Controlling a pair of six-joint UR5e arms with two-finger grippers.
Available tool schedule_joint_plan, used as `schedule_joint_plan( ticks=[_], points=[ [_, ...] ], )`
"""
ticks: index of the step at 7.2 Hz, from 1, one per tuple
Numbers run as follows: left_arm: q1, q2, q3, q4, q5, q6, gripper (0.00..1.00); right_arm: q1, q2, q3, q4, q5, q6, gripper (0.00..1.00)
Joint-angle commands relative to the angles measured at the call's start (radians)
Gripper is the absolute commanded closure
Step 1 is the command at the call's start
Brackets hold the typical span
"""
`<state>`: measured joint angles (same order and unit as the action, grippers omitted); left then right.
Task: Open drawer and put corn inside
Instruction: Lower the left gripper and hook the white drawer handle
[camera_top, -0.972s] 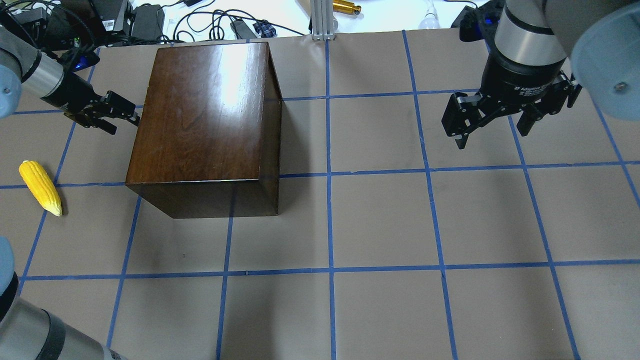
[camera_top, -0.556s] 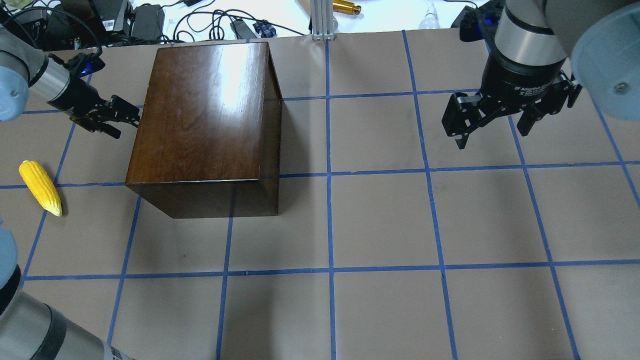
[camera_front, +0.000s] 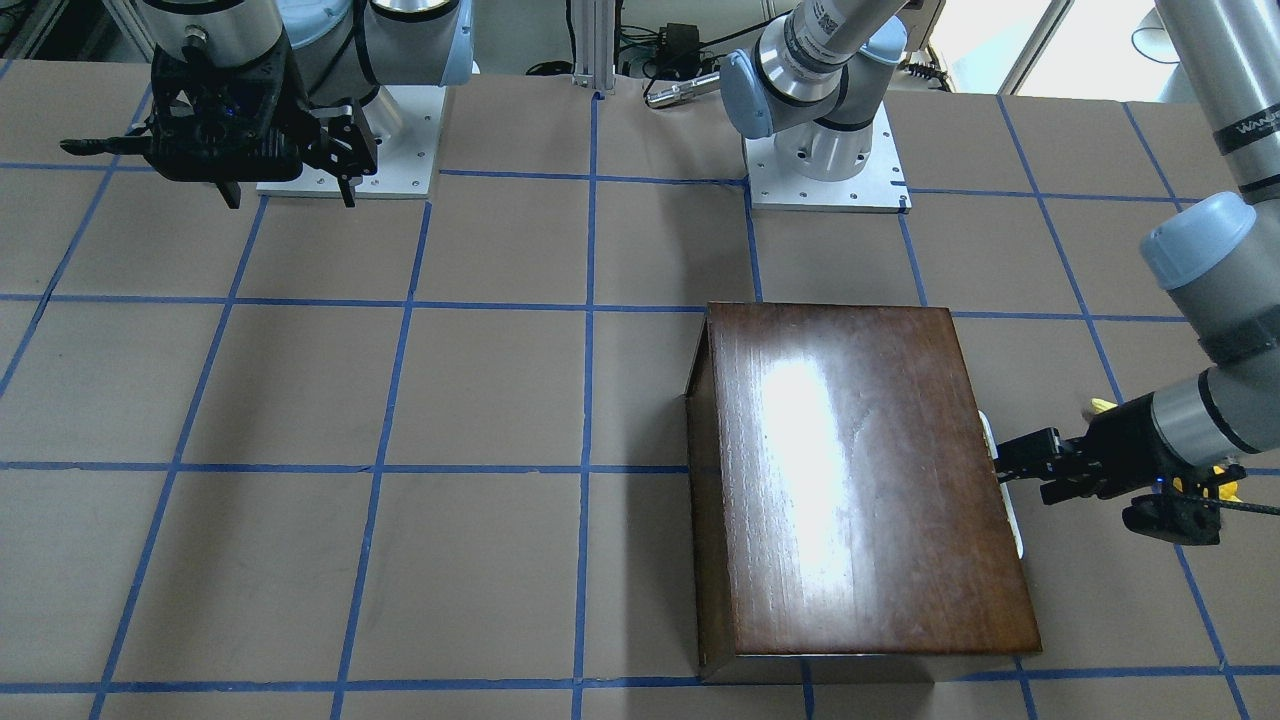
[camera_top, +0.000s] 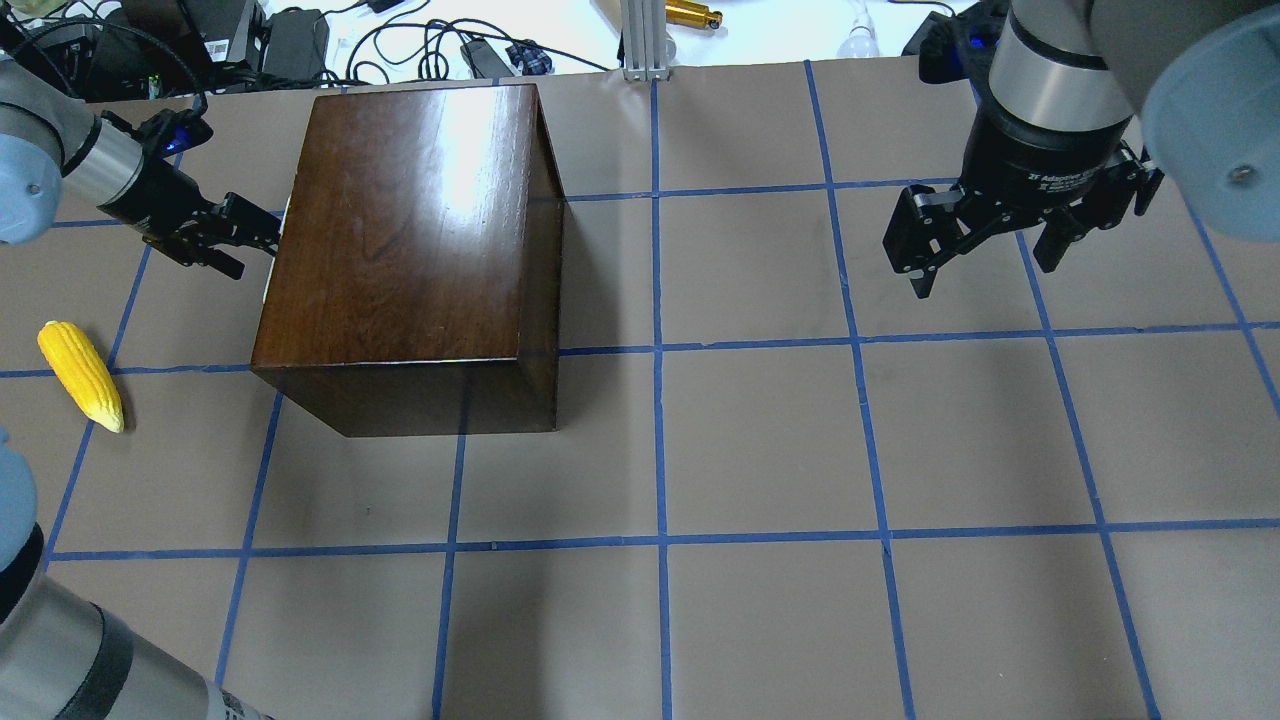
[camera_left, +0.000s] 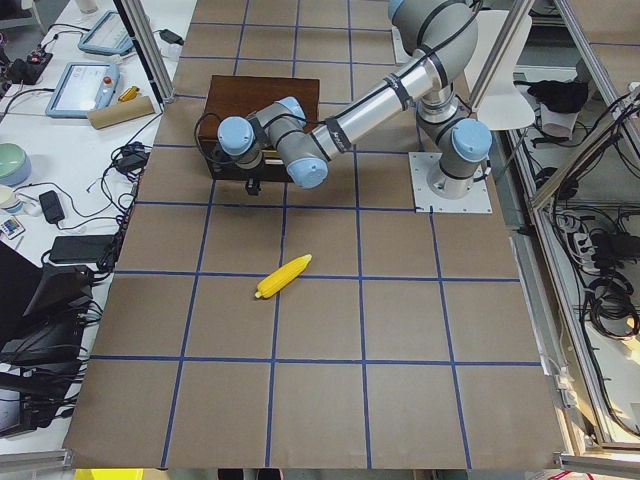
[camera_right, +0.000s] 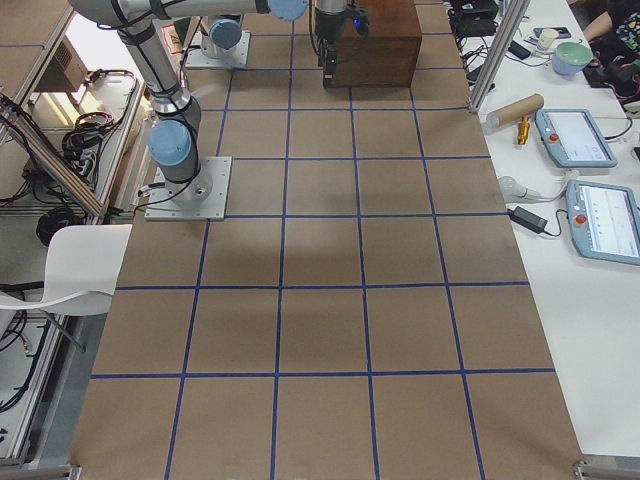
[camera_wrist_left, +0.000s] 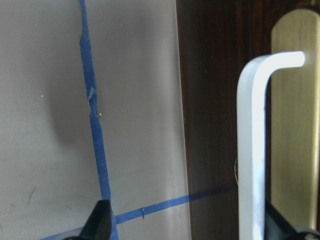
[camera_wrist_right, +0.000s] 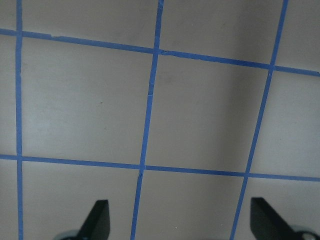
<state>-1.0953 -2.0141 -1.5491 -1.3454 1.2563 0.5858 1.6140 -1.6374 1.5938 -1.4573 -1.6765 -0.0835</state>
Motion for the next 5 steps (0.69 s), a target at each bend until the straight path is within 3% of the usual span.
schedule_joint_plan(
  ticks=[1, 5],
  points=[
    [0.006, 0.0, 0.004, 0.0, 0.0, 0.0, 0.0, 0.0, 0.001, 0.0, 0.0, 0.0, -0.001, 0.0],
    [0.032, 0.001, 0.006, 0.002, 0.006, 0.002, 0.0, 0.0, 0.001, 0.0, 0.0, 0.0, 0.001, 0.0]
  ],
)
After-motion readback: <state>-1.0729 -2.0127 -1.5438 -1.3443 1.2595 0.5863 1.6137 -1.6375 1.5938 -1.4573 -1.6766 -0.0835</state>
